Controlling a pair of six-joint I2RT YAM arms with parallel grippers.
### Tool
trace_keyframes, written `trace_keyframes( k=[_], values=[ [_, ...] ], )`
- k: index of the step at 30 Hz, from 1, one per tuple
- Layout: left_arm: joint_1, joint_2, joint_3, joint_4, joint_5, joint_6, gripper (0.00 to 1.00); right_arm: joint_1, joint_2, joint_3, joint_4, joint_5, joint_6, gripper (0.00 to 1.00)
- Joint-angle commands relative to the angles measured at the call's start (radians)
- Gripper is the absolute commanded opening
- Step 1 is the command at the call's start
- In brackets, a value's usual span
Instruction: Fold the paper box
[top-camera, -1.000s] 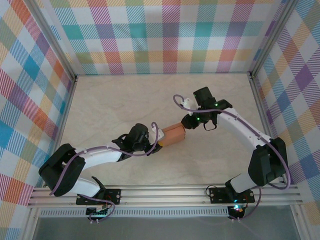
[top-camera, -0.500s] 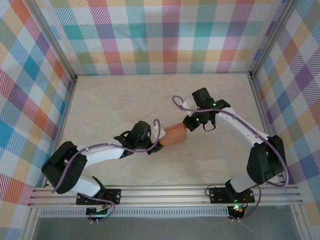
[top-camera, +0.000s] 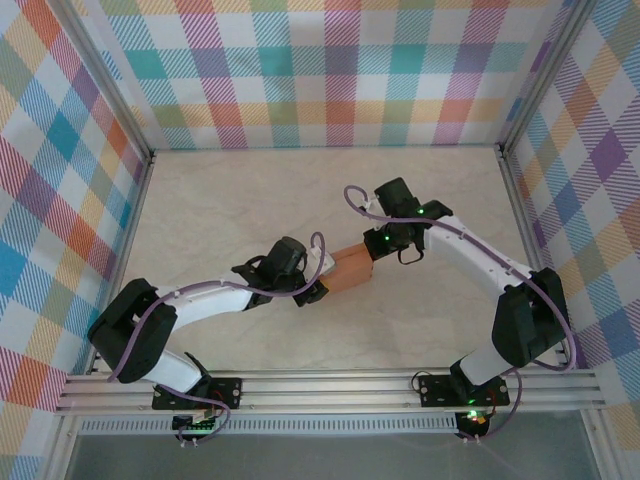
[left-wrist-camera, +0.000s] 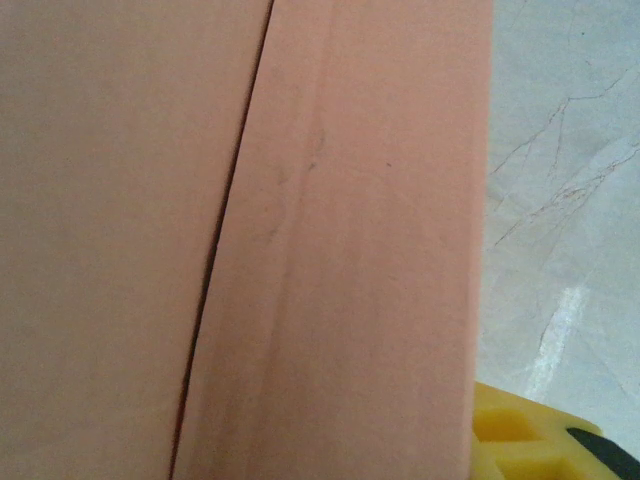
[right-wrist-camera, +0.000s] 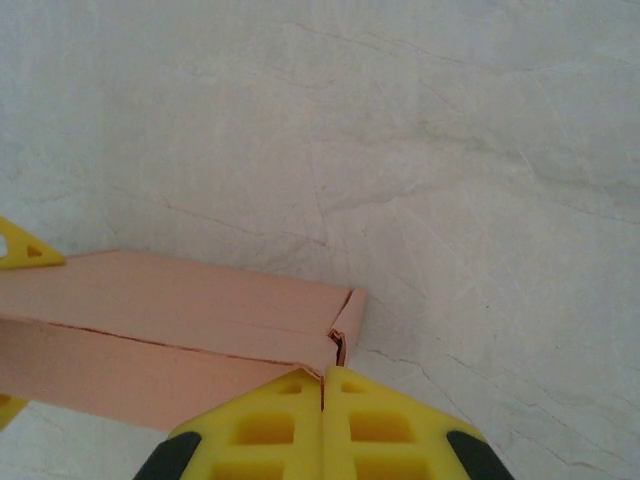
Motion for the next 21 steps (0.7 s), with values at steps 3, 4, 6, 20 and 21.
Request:
trace_keyframes(
  k=[3,4,6,20,21],
  values=[
    [-0.002,0.032,0.031,-0.064,-0.020,-0.023,0.38,0.037,-0.035,-0.064,0.049,-0.017,0.140,0.00],
    [-0.002,0.032,0.033,-0.064,-0.022,-0.023,0.39,0.040,-0.042,-0.074,0.059,-0.008,0.150,0.00],
    [-0.002,0.033,0.034,-0.064,-0.028,-0.024,0.40,0.041,-0.053,-0.089,0.069,0.008,0.163,0.00],
    [-0.002,0.020,0.058,-0.100,-0.060,-0.037,0.61,0.056,-0.107,-0.197,0.174,0.052,0.170,0.00],
    [-0.004,0.015,0.061,-0.105,-0.064,-0.036,0.62,0.056,-0.108,-0.200,0.176,0.057,0.167,0.00]
  ],
)
